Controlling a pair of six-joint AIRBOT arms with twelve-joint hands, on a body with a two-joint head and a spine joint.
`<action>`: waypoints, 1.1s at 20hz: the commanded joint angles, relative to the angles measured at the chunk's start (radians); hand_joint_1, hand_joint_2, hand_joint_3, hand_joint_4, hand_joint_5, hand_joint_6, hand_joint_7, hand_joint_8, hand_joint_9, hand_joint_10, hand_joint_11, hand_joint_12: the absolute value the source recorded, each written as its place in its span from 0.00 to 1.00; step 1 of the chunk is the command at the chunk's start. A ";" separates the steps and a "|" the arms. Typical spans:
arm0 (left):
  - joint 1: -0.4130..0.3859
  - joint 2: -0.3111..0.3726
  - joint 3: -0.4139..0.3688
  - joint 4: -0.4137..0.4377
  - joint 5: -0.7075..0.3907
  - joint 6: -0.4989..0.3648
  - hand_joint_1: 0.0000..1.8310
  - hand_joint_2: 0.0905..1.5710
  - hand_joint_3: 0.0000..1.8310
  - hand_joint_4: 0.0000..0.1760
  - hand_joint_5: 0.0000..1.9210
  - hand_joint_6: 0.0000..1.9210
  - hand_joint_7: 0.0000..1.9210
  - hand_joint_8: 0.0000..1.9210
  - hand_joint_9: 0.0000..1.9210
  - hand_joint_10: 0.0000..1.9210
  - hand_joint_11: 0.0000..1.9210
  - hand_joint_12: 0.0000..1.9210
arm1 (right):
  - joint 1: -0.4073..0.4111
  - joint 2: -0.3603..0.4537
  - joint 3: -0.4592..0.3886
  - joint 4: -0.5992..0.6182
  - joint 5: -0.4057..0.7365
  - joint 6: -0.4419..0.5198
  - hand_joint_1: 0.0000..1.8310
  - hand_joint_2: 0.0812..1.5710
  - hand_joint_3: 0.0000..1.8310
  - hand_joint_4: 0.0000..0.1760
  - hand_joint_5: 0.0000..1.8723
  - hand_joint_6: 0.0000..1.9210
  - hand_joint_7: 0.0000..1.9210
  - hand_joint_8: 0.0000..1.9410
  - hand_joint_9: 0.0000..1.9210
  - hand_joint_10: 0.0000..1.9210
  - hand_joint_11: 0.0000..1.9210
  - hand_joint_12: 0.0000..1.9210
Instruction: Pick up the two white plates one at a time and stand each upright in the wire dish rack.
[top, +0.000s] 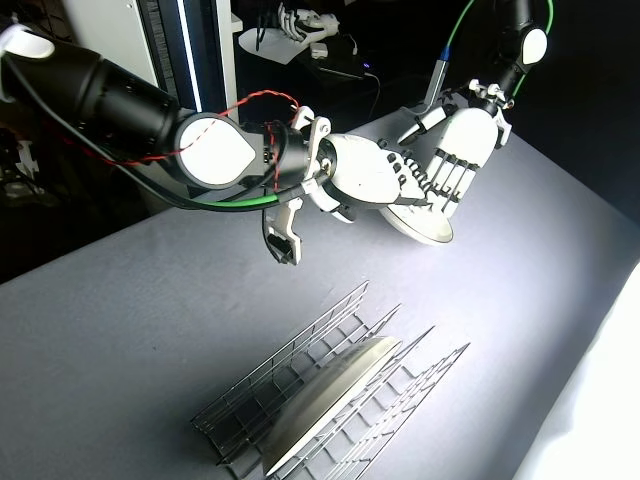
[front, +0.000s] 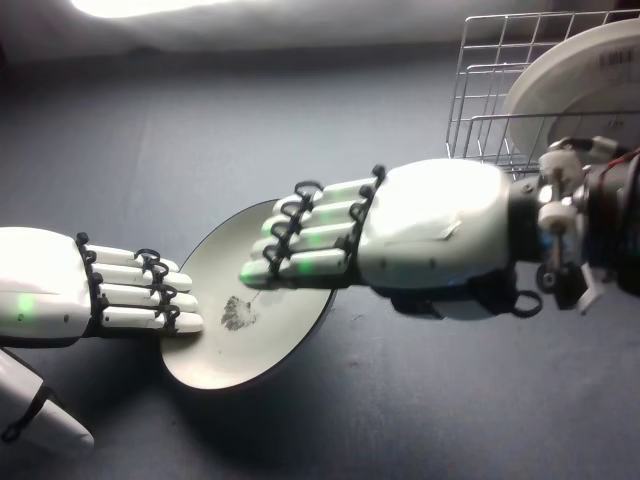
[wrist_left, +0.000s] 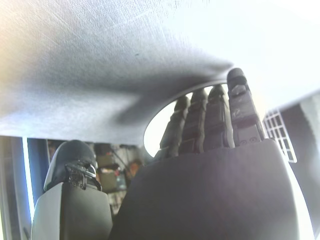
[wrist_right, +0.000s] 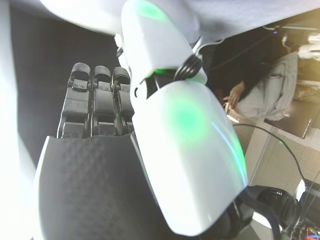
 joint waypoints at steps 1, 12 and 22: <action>0.009 -0.013 -0.004 0.021 -0.047 -0.003 0.00 0.66 0.00 0.00 0.00 0.00 0.00 0.00 0.00 0.00 0.00 0.00 | 0.003 -0.004 0.004 0.030 0.070 -0.005 0.86 0.73 0.00 0.00 0.00 0.00 0.00 0.00 0.00 0.00 0.00 0.00; 0.009 -0.014 -0.002 0.021 -0.046 -0.003 0.00 0.66 0.00 0.00 0.00 0.00 0.00 0.00 0.00 0.00 0.00 0.00 | -0.018 -0.166 0.123 0.030 0.021 -0.011 0.85 0.73 0.00 0.00 0.00 0.00 0.00 0.00 0.00 0.00 0.00 0.00; 0.009 -0.016 0.001 0.021 -0.046 -0.003 0.00 0.66 0.00 0.00 0.00 0.00 0.00 0.00 0.00 0.00 0.00 0.00 | -0.018 -0.251 0.204 0.030 0.018 -0.015 0.93 0.71 0.00 0.00 0.13 0.01 0.11 0.00 0.15 0.01 0.06 0.56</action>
